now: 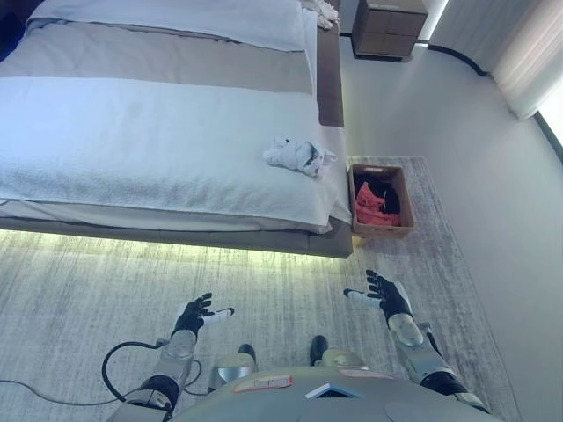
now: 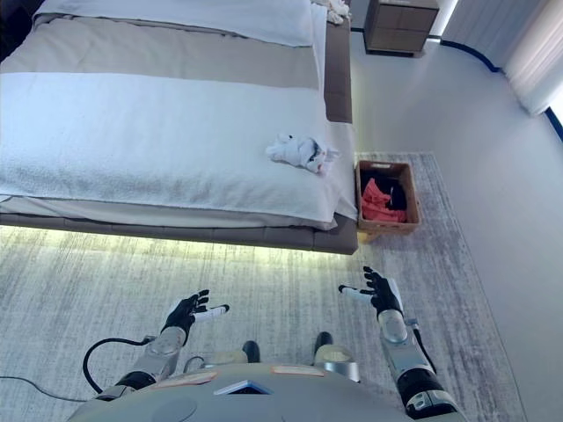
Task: Put the clothes on the bed into the basket.
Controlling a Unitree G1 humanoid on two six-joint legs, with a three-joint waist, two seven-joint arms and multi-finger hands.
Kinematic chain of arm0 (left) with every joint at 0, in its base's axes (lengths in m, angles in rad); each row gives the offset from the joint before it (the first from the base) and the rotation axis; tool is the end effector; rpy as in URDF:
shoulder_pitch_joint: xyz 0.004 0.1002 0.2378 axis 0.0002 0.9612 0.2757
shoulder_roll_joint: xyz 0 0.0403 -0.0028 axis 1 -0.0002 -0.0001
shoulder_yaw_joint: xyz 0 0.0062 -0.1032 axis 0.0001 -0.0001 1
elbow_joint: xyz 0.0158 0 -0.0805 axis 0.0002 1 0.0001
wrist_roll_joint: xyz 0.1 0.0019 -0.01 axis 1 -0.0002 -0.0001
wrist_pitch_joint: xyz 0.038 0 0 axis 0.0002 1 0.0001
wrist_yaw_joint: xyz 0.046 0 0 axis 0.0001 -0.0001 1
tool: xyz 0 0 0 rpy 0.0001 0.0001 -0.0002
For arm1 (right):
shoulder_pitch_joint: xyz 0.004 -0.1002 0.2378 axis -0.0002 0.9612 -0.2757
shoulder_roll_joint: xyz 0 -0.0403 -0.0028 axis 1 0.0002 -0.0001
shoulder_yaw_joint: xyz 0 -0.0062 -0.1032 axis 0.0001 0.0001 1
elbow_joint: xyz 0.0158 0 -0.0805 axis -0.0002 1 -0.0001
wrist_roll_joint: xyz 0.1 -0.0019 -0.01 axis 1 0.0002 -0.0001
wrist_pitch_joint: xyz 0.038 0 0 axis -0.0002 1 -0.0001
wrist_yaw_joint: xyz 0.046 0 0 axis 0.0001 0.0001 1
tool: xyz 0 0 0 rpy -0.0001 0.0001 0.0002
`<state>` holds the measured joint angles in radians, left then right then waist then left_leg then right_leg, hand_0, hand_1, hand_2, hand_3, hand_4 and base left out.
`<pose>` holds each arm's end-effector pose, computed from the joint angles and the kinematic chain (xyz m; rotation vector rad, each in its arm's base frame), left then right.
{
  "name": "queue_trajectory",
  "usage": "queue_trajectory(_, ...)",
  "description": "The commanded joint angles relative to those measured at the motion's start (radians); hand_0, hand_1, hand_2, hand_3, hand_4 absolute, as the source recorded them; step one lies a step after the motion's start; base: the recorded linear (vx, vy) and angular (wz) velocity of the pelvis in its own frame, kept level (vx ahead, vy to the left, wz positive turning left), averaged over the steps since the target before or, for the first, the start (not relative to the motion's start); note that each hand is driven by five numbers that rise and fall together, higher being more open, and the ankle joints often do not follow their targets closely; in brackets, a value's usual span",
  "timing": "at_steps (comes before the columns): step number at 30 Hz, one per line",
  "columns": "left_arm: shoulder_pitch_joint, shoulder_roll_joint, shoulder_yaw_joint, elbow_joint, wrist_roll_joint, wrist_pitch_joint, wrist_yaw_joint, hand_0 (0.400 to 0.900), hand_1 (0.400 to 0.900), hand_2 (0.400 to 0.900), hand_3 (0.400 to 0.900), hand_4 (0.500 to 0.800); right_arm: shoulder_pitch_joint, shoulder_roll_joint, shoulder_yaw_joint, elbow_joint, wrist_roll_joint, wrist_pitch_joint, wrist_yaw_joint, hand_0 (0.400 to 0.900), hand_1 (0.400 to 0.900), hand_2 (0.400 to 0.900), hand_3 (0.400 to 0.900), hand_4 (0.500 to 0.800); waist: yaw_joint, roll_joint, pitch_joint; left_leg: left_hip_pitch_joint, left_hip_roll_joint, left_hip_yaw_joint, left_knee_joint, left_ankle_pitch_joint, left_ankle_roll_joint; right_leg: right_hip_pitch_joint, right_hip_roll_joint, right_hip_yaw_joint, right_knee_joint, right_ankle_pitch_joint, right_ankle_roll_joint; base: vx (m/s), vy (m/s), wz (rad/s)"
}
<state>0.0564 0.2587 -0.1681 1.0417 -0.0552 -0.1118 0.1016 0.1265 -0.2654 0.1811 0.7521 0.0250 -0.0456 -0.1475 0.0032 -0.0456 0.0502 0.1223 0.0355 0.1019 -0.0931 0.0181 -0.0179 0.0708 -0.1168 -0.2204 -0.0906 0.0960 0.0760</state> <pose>0.0869 0.2214 -0.1056 0.3139 0.9842 0.0958 0.1041 -0.2101 -0.0886 -0.3411 0.8276 -0.0833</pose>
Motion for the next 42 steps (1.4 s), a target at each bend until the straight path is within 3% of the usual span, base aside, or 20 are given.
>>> queue_trajectory(1,-0.081,0.019,-0.004,0.001,-0.034,-0.062,0.03,0.9,0.9,0.9,0.9,0.8,-0.085,-0.034,0.011,-0.017,-0.022,-0.047,-0.034,0.9,0.9,0.9,0.9,0.8,-0.015,-0.005,0.005,-0.032,-0.028,-0.009,0.006,-0.058,0.019,0.051,0.001,0.023,0.003,-0.069,0.029,0.0,0.0,0.0)
queue_trajectory(5,-0.082,0.011,-0.003,-0.002,-0.069,-0.064,0.006,0.9,0.9,0.9,0.9,0.8,-0.085,-0.036,0.015,-0.025,-0.022,-0.048,-0.027,0.9,0.9,0.9,0.9,0.8,-0.016,-0.005,0.003,-0.034,-0.027,-0.01,0.006,-0.057,0.018,0.049,0.003,0.023,0.003,-0.069,0.027,0.0,0.0,0.0)
queue_trajectory(20,-0.089,0.009,-0.011,0.013,-0.056,-0.057,0.015,0.9,0.9,0.9,0.9,0.8,-0.097,-0.04,0.03,-0.019,-0.019,-0.044,-0.022,0.9,0.9,0.9,0.9,0.8,-0.023,0.0,0.009,-0.038,-0.013,-0.006,0.006,-0.05,0.009,0.042,0.016,0.024,0.003,-0.075,0.019,0.0,-0.018,-0.01)
queue_trajectory(35,-0.104,0.011,-0.004,0.036,-0.078,-0.046,0.012,0.9,0.9,0.9,0.9,0.8,-0.111,-0.064,0.026,-0.039,-0.005,-0.049,-0.026,0.9,0.9,0.9,0.9,0.8,-0.031,0.007,0.026,-0.026,0.045,0.009,0.006,-0.03,-0.019,0.028,0.077,0.063,0.01,-0.106,-0.016,0.04,-0.103,-0.08)
queue_trajectory(39,-0.106,0.016,0.009,0.043,-0.083,-0.044,0.01,0.9,0.9,0.9,0.9,0.8,-0.118,-0.074,0.034,-0.041,-0.001,-0.057,-0.024,0.9,0.9,0.9,0.9,0.8,-0.018,-0.018,0.062,-0.12,0.065,0.001,0.261,-0.085,-0.01,0.023,0.091,0.093,0.053,-0.134,-0.047,0.02,-0.169,-0.14)
queue_trajectory(40,-0.112,0.015,0.008,0.042,-0.095,-0.044,0.012,0.9,0.9,0.9,0.9,0.8,-0.12,-0.085,0.031,-0.05,0.006,-0.059,-0.024,0.9,0.9,0.9,0.9,0.8,-0.005,-0.021,0.096,-0.204,0.055,-0.025,0.431,-0.055,-0.005,0.042,0.096,0.09,0.057,-0.138,-0.063,0.02,-0.171,-0.17)
queue_trajectory(42,-0.116,0.015,0.009,0.039,-0.107,-0.045,0.013,0.9,0.9,0.9,0.9,0.8,-0.123,-0.092,0.027,-0.055,0.007,-0.058,-0.023,0.9,0.9,0.9,0.9,0.8,-0.002,-0.022,0.104,-0.238,0.04,-0.049,0.48,-0.033,0.0,0.045,0.098,0.087,0.054,-0.139,-0.067,0.02,-0.085,-0.04)
